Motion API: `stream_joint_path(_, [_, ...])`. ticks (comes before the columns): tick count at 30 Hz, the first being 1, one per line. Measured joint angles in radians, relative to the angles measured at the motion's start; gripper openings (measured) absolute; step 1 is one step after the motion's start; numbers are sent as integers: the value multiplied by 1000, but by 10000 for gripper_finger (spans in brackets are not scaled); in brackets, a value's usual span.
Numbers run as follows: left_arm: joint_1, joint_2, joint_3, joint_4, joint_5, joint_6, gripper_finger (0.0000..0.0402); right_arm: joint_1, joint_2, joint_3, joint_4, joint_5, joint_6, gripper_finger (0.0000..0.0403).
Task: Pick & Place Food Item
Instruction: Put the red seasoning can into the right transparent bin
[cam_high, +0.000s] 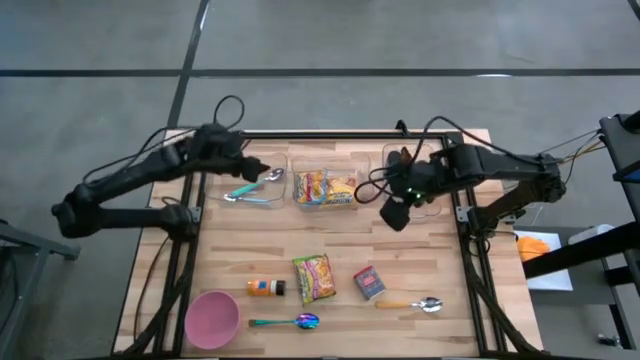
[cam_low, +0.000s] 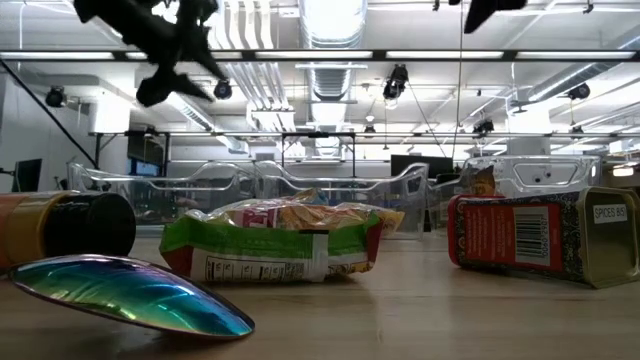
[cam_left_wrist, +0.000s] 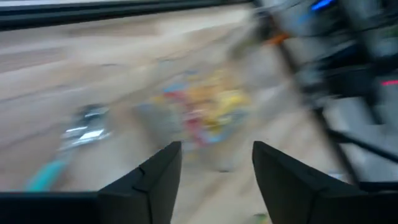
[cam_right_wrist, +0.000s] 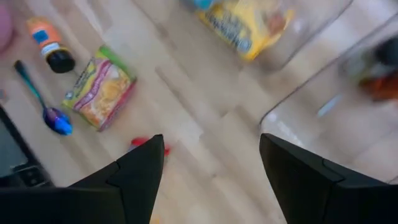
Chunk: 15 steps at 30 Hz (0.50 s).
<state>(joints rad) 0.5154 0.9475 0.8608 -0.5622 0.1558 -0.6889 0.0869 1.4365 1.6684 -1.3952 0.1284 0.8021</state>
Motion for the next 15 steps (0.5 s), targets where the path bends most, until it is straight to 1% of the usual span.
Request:
stream_joint_path(3, [-105,-35,-32,105,-50,-72,185,26,19,-47,13,-10,114,262])
stream_joint_path(5, [-145,-37,-43,120,-64,-79,177,48,39,-80,31,-10,182,262])
stream_joint_path(9, [-180,-23,-63,110,-59,-93,172,97,108,-136,49,-19,284,262])
stream_joint_path(12, [-182,-22,-79,105,-45,-89,172,124,175,-169,57,-78,339,262])
stream_joint_path(15, [-182,-22,-83,98,-25,-54,172,139,245,-193,97,-150,412,262])
